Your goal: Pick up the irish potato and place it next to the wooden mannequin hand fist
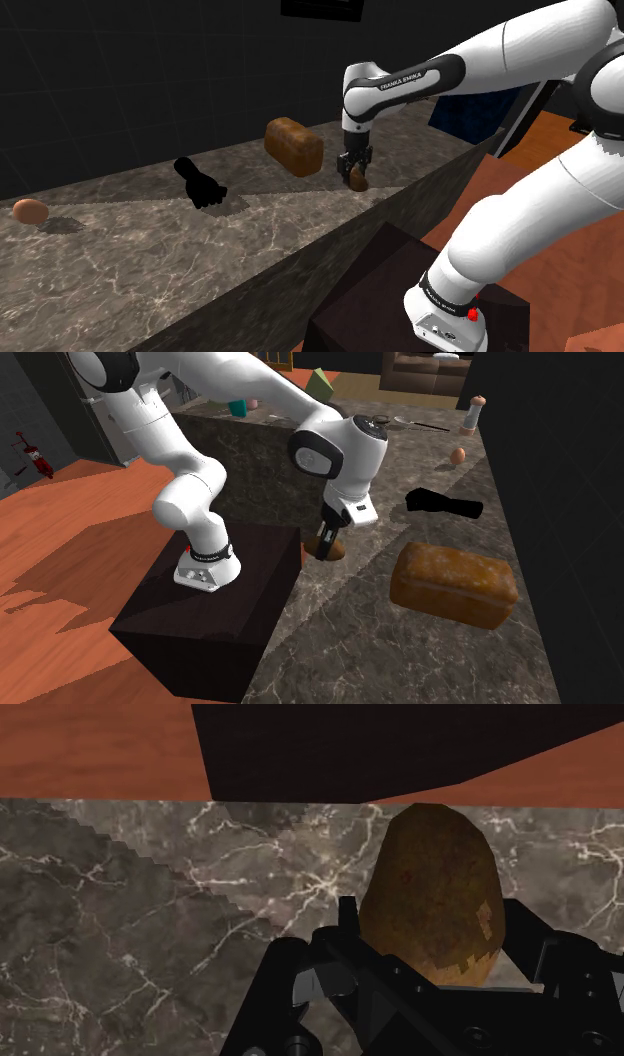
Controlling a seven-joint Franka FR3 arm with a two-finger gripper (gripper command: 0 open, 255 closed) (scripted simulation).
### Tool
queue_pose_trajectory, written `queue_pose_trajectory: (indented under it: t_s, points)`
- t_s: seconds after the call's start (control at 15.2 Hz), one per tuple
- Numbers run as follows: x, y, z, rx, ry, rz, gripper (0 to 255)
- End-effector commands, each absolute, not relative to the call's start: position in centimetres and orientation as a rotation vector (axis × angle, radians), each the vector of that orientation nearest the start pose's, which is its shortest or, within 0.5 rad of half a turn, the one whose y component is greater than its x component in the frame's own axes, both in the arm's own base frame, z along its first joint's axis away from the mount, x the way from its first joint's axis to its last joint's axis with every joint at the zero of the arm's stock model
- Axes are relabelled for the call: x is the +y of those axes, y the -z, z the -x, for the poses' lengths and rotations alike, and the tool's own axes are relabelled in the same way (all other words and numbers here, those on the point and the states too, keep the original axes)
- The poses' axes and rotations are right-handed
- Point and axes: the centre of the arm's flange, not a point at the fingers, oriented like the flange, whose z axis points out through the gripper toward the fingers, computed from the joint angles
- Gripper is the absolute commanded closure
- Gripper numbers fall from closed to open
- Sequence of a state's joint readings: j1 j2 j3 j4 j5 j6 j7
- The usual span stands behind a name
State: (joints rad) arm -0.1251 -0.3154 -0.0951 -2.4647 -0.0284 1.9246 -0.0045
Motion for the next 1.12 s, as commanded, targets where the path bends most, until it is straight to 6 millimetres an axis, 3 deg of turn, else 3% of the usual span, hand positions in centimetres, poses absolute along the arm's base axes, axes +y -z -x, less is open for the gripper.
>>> queue_pose_trajectory:
  t_s: [0.0,0.86,1.06]
  points:
    - [-9.1,-40.5,-40.0,0.301,-0.349,3.079,255]
    - [-9.1,-47.0,-40.0,0.301,-0.349,3.079,255]
    - [-7.6,-47.0,-43.7,0.301,-0.349,3.079,255]
